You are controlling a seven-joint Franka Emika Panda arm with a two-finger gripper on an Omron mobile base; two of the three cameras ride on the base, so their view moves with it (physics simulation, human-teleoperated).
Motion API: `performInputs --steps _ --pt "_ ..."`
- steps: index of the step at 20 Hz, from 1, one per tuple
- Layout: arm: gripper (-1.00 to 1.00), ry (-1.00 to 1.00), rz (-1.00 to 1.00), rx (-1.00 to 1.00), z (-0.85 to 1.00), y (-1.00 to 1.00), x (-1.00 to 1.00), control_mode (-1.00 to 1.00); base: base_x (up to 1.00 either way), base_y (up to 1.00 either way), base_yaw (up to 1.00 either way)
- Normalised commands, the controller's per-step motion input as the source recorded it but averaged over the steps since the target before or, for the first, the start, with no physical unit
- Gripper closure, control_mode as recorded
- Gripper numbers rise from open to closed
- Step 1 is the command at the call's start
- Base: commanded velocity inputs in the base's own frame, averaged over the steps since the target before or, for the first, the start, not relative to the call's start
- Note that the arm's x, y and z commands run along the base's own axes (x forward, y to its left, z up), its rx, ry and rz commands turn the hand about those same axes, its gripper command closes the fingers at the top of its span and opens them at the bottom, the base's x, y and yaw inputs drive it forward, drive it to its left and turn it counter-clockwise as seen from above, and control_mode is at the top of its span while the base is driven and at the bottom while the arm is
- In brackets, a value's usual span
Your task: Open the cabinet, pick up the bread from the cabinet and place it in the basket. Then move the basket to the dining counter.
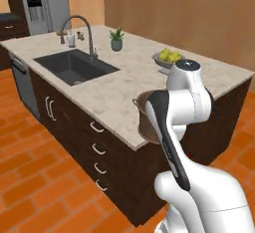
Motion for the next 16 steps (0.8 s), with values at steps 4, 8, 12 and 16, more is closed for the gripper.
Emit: performInputs --steps 4,8,12,16 --pt "1.0 0.0 0.0 0.0 0.0 0.0 0.0 1.0 0.47 -0.22 0.87" --pt "1.0 0.0 0.0 0.0 0.0 0.0 0.0 1.0 0.04 -0.21 0.76" --pt "1.0 0.0 0.0 0.0 0.0 0.0 0.0 1.0 0.03 -0.44 0.79" --pt "1.0 0.0 0.0 0.0 0.0 0.0 0.0 1.0 -0.41 -0.53 0.44"
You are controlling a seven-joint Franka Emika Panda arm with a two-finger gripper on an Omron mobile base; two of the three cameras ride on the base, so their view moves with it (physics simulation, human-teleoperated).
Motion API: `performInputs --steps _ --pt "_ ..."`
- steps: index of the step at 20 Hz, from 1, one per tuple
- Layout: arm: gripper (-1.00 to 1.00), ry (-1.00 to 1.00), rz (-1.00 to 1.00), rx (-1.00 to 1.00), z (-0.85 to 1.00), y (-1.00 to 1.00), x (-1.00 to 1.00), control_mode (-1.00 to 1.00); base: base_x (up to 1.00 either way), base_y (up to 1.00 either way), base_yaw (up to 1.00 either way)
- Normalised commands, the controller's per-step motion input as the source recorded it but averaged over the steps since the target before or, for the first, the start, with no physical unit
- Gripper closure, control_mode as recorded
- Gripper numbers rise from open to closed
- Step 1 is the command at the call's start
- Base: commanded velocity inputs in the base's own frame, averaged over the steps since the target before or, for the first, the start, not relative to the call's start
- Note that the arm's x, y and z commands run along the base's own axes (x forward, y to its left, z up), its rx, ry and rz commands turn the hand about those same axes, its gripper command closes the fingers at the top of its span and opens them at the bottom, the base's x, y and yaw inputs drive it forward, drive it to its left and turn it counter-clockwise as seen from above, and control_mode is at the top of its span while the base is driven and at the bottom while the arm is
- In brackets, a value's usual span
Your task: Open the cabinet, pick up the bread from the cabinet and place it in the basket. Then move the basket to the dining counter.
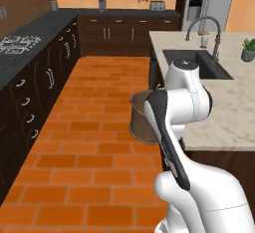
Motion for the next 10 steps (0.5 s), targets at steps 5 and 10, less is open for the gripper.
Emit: performInputs --steps 5,10 --pt "1.0 0.0 0.0 0.0 0.0 0.0 0.0 1.0 -0.23 -0.67 -0.01" --pt "1.0 0.0 0.0 0.0 0.0 0.0 0.0 1.0 0.12 -0.82 0.0"
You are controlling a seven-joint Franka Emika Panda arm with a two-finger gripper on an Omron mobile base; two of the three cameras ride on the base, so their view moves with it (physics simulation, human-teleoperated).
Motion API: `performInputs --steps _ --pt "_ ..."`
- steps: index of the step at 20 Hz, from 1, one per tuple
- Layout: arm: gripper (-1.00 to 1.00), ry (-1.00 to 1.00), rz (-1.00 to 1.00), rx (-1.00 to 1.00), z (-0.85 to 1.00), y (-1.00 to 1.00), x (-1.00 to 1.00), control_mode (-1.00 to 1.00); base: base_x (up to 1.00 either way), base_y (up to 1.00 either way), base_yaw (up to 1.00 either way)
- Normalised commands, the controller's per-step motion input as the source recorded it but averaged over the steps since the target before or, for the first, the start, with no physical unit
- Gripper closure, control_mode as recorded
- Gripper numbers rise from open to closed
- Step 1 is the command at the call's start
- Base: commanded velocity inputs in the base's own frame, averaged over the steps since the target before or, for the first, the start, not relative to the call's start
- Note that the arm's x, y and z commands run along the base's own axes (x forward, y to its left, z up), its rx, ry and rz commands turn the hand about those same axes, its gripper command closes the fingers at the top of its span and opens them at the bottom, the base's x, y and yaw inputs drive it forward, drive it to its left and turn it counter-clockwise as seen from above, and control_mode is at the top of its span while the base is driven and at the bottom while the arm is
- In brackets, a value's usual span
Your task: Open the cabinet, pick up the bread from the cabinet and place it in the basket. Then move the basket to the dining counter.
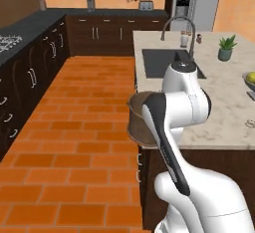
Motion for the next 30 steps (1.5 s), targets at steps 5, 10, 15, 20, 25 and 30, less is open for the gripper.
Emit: performInputs --steps 5,10,15,20,25,30 --pt "1.0 0.0 0.0 0.0 0.0 0.0 0.0 1.0 0.17 -0.78 0.0" --pt "1.0 0.0 0.0 0.0 0.0 0.0 0.0 1.0 0.28 -0.5 -0.06" --pt "1.0 0.0 0.0 0.0 0.0 0.0 0.0 1.0 0.09 -0.02 -0.04" --pt "1.0 0.0 0.0 0.0 0.0 0.0 0.0 1.0 0.21 0.0 0.0" --pt "1.0 0.0 0.0 0.0 0.0 0.0 0.0 1.0 0.31 0.0 0.0" --pt "1.0 0.0 0.0 0.0 0.0 0.0 0.0 1.0 0.26 0.02 0.0"
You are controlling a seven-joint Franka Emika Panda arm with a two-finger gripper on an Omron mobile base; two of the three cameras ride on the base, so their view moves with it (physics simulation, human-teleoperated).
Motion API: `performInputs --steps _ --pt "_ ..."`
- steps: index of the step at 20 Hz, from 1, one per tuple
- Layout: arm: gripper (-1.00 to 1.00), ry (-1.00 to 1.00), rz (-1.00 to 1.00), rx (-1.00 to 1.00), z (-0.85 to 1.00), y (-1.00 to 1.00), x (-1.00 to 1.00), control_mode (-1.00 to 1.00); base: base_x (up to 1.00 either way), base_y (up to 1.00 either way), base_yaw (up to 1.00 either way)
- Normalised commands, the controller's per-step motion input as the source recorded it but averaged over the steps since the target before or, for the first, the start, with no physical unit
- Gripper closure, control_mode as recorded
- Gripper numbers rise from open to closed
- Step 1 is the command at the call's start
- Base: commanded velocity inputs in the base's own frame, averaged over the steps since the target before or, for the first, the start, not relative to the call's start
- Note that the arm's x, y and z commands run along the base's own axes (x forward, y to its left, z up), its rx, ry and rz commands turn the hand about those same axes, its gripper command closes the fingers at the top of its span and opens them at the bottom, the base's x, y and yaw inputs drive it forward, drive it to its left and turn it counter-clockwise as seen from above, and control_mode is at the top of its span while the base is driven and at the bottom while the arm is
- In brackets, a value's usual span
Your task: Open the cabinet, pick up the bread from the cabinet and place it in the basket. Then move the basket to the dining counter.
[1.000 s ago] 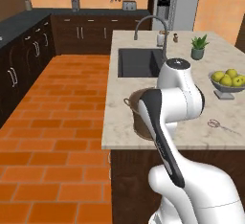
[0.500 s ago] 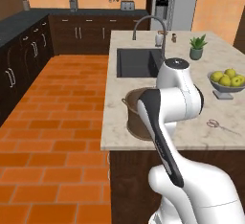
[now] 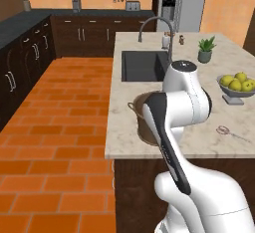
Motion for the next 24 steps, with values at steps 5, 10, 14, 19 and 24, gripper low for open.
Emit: performInputs --steps 5,10,14,19,24 --pt "1.0 0.01 0.08 0.0 0.0 0.0 0.47 -1.0 0.18 0.0 0.01" --pt "1.0 0.08 0.17 0.01 -0.12 -0.24 0.91 -1.0 0.0 0.0 0.0" --pt "1.0 0.18 0.16 0.0 -0.51 -0.59 1.0 -1.0 0.0 0.0 0.0" --pt "1.0 0.09 0.14 0.0 -0.77 -0.56 0.98 -1.0 0.0 0.0 0.0" --pt "1.0 -0.01 0.12 0.0 -0.68 -0.43 0.6 -1.0 0.0 0.0 0.0"
